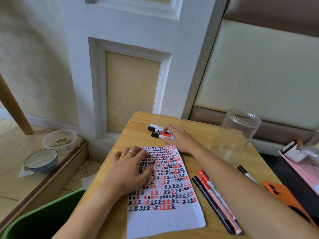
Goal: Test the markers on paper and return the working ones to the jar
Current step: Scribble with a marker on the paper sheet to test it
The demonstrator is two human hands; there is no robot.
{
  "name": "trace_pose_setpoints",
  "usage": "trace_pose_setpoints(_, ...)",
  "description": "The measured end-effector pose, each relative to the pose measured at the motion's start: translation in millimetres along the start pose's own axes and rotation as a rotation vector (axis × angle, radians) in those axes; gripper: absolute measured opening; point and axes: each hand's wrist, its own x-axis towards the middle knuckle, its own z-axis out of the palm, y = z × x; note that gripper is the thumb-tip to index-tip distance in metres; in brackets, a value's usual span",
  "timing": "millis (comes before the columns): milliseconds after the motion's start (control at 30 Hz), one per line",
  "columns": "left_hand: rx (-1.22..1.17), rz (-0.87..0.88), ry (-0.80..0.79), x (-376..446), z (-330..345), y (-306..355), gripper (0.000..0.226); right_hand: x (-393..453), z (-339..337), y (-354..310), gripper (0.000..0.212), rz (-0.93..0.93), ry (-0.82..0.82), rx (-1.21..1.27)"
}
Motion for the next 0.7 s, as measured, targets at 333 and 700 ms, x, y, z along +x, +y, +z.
trace_pose_setpoints(333,-0.014,0.002,-0.011,-3,-3,3,0.062,-29,-16,-24,0.024,-0.004,-0.046,-0.123)
trace_pose_setpoints(700,-0.026,0.019,0.007,-9,-2,4,0.052,-36,-14,-30,0.012,-0.027,0.041,-0.233)
